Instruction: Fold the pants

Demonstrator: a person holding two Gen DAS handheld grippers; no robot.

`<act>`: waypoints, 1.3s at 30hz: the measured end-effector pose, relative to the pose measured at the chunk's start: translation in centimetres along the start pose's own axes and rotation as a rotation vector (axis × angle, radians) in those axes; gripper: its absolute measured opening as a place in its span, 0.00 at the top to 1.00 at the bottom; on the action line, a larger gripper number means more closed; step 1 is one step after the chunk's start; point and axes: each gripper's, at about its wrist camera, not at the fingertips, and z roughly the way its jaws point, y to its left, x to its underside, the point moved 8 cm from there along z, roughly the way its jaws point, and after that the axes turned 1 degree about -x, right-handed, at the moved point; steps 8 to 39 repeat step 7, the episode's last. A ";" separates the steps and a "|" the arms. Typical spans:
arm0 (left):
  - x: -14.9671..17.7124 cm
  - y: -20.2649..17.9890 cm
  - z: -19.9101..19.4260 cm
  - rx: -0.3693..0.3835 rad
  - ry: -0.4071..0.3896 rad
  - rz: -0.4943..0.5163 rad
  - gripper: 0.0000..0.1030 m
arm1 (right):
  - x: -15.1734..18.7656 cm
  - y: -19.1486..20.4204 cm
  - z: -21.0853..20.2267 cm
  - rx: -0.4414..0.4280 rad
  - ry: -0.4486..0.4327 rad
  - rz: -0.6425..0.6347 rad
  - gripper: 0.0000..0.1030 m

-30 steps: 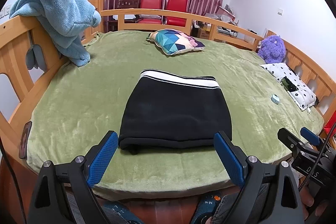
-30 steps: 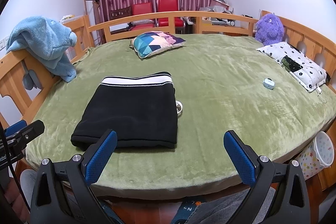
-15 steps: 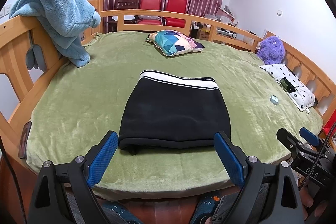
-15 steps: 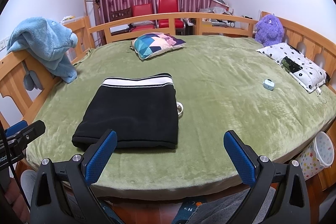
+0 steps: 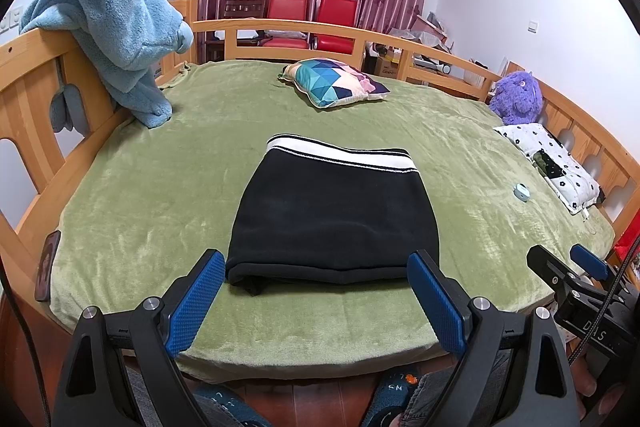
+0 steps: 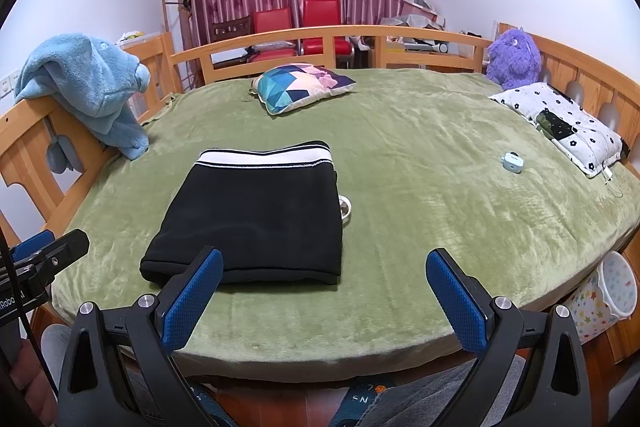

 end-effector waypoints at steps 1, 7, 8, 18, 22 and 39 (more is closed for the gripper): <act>0.0 0.0 0.0 0.000 -0.001 0.000 0.10 | 0.0 0.0 0.0 0.001 -0.001 0.000 0.03; 0.0 -0.2 0.0 0.005 -0.004 0.004 0.10 | 0.0 0.1 0.0 0.000 -0.002 0.000 0.03; 0.0 -0.2 0.0 0.005 -0.004 0.004 0.10 | 0.0 0.1 0.0 0.000 -0.002 0.000 0.03; 0.0 -0.2 0.0 0.005 -0.004 0.004 0.10 | 0.0 0.1 0.0 0.000 -0.002 0.000 0.03; 0.0 -0.2 0.0 0.005 -0.004 0.004 0.10 | 0.0 0.1 0.0 0.000 -0.002 0.000 0.03; 0.0 -0.2 0.0 0.005 -0.004 0.004 0.10 | 0.0 0.1 0.0 0.000 -0.002 0.000 0.03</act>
